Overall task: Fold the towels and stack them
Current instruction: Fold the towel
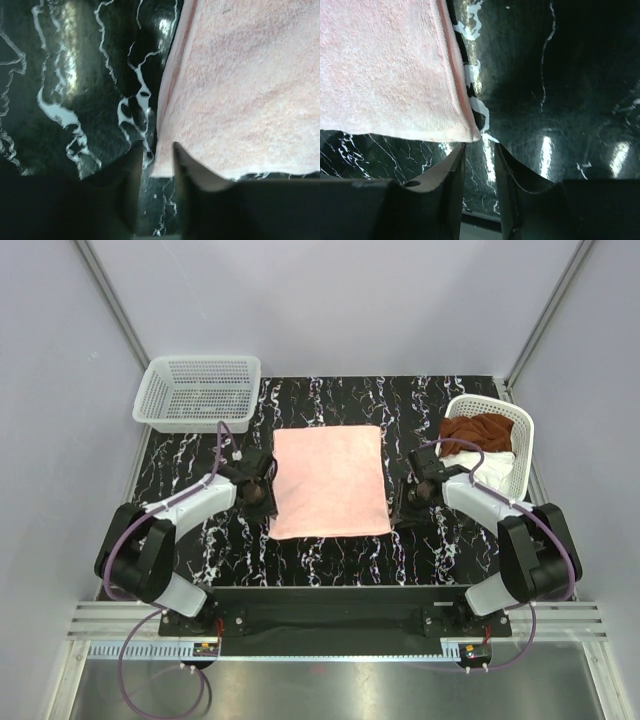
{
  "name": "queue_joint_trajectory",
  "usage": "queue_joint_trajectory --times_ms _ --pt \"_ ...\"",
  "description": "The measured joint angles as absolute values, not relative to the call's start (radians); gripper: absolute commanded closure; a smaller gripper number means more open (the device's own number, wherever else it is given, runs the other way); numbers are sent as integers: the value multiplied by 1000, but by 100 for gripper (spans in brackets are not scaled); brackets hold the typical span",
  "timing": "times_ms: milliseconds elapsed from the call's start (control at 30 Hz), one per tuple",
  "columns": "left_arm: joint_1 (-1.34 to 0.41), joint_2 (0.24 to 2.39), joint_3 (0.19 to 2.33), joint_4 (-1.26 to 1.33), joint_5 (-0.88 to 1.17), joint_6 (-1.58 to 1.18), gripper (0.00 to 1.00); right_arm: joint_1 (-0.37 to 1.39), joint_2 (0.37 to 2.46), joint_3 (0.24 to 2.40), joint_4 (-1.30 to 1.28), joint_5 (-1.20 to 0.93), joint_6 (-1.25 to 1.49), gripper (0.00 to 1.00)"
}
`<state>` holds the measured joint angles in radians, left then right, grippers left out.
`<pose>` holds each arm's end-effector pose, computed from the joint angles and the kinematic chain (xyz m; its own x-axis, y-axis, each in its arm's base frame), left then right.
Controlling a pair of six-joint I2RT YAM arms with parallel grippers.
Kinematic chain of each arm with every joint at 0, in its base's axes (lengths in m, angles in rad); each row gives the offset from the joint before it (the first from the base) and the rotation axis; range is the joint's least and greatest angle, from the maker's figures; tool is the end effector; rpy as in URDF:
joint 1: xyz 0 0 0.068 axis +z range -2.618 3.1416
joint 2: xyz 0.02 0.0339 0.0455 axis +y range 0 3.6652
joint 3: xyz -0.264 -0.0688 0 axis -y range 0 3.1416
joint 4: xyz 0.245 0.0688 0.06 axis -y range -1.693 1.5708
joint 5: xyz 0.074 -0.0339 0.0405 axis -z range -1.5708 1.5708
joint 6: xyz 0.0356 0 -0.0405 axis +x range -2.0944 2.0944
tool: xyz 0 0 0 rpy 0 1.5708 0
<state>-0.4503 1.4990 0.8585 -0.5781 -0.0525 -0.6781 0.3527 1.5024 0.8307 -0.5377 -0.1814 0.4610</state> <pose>0.2449 -0.1163 0.1757 -0.9205 -0.2508 -0.2995 -0.2043 0.9626 -0.1780 0.2508 0.0992 0.1694 -0.9640 0.1114 -0.2416 0.0326 0.9507 0.3084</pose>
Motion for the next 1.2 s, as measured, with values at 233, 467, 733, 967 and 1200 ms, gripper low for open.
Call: queue_joint_trajectory --times_ms 233,467,733,967,1200 --pt "-447 1515 1147 -678 -68 -612 50 353 1528 1055 -622 -150 440 76" --pt "-393 1766 1513 -576 -50 -474 79 353 1885 1527 -552 -124 333 99" --pt "-296 2144 1742 -579 -7 -316 100 337 2256 1905 -590 -112 221 100" --pt "-289 2340 1977 -622 -19 -230 100 267 2417 2038 -621 -78 164 100" --pt "-289 2374 2022 -638 -78 -206 99 242 2447 2093 -619 -61 115 97"
